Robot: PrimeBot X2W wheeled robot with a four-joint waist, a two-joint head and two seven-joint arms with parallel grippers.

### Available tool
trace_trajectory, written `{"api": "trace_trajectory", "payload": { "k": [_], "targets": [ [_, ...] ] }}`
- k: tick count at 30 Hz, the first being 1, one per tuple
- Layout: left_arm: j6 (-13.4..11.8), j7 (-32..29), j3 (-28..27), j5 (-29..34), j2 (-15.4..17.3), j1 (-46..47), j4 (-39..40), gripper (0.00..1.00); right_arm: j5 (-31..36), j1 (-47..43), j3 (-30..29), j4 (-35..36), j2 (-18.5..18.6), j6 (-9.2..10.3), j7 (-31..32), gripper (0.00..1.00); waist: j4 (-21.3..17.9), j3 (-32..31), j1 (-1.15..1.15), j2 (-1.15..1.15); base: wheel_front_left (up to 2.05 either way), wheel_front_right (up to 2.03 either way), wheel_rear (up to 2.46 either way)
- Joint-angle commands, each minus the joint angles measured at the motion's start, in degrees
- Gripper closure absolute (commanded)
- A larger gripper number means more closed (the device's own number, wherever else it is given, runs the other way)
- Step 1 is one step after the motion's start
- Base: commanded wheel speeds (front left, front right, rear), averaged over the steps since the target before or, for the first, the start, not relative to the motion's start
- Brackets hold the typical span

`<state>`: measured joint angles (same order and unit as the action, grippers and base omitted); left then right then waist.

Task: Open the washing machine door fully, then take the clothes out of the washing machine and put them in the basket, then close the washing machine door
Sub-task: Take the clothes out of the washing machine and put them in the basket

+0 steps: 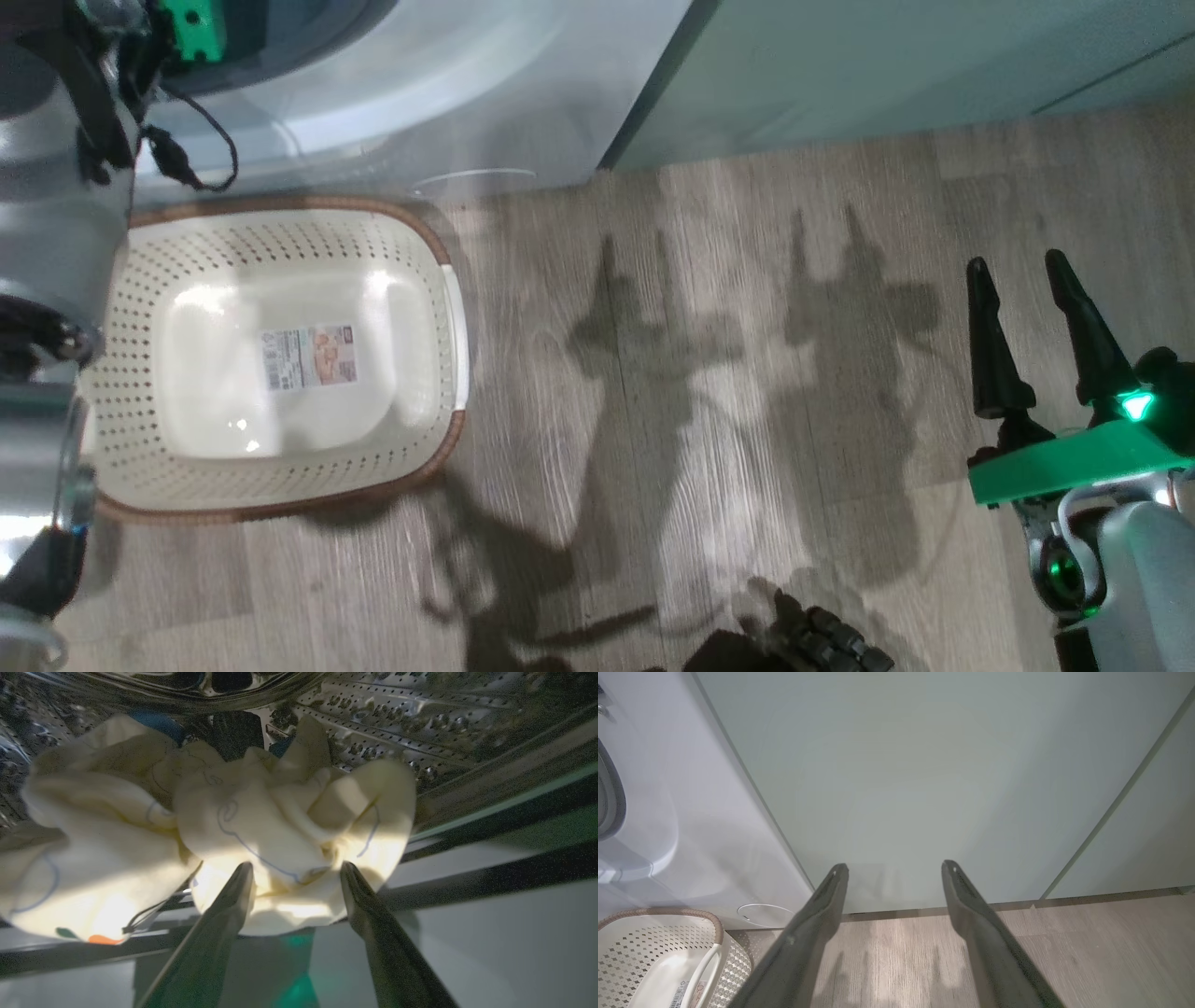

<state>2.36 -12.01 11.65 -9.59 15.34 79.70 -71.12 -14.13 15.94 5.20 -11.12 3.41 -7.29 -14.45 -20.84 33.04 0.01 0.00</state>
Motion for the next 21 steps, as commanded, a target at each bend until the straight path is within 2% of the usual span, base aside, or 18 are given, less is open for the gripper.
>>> {"api": "trace_trajectory", "payload": {
  "k": [1, 8, 14, 21],
  "targets": [
    [0.0, 0.5, -0.1, 0.2, 2.6, 2.5, 1.1, 0.0, -0.5, 0.4, 0.7, 1.9, 0.1, -0.2, -0.5, 0.0, -0.3, 0.9, -0.01, 0.0, 0.0, 0.0, 0.0],
    [0.3, 0.6, 0.4, -0.3, 2.3, 3.7, -0.7, 0.0, -0.5, 0.9, 0.4, 2.0, 0.0, -0.2, -0.5, 0.0, -0.3, 2.7, -0.01, 0.0, 0.0, 0.0, 0.0],
    [-1.1, 2.0, 0.7, -0.5, 3.2, 3.9, -1.4, 0.0, -0.4, 1.4, 0.6, 2.0, -0.1, -0.2, -0.5, 0.0, -0.3, 3.5, -0.01, 0.0, 0.0, 0.0, 0.0],
    [-1.6, 1.9, 1.3, -0.7, 3.2, 3.8, -2.0, 0.0, -0.5, 1.6, 0.3, 2.4, -0.1, -0.2, -0.5, 0.0, 0.0, 4.3, -0.01, 0.0, 0.0, 0.0, 0.0]
  ]
}}
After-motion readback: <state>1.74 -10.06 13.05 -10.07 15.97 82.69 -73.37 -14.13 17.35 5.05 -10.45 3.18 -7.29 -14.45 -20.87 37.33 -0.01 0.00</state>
